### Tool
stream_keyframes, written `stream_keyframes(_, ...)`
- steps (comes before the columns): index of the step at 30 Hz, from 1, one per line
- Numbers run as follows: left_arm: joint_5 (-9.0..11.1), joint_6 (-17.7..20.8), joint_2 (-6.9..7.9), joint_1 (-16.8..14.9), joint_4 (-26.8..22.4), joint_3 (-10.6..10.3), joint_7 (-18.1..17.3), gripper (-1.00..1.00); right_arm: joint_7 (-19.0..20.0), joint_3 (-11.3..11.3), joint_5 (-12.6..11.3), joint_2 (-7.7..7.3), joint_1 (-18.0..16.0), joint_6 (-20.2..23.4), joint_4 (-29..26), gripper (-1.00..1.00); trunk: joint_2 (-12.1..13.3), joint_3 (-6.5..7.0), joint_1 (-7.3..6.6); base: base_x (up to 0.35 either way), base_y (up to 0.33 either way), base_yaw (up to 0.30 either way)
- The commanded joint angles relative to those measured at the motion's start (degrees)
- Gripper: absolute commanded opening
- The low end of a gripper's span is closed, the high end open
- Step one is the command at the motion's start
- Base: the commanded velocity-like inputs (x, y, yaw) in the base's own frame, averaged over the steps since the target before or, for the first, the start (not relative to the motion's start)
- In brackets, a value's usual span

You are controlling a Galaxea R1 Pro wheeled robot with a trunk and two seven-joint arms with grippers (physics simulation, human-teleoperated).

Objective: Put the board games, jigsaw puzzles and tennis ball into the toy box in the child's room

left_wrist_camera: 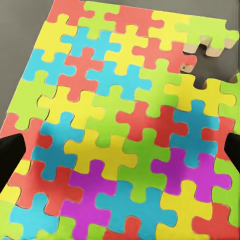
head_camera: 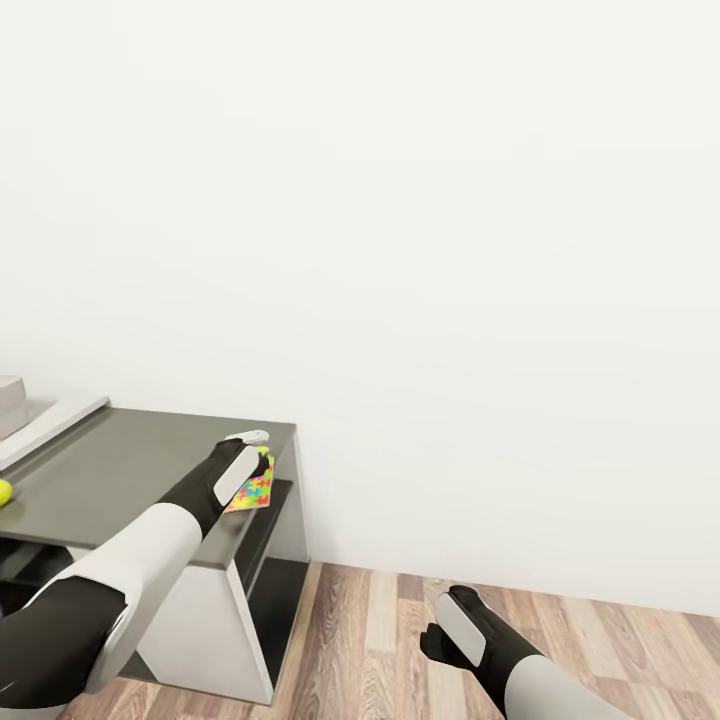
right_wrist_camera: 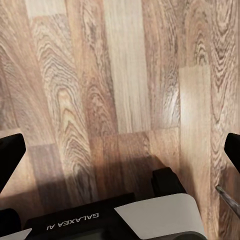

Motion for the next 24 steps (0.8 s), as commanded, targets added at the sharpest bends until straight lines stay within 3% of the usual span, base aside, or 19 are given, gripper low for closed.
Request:
stream_keyframes(1,1.83,0.16,0.09,0.01,0.02,-0.46,0.44,1.0,-0.48,0.43,-0.56,-0.05,-0.05,0.12,-0.08,1.0,-0.03,-0.08,-0.01,-0.042,-0.035,0.0)
stream_keyframes(24,1.83,0.08,0.12,0.01,0.01,-0.44,0.51,1.0,-0.48,0.45,-0.56,-0.05,-0.05,0.12,-0.08,1.0,-0.03,-0.08,-0.01,-0.027,-0.03,0.0)
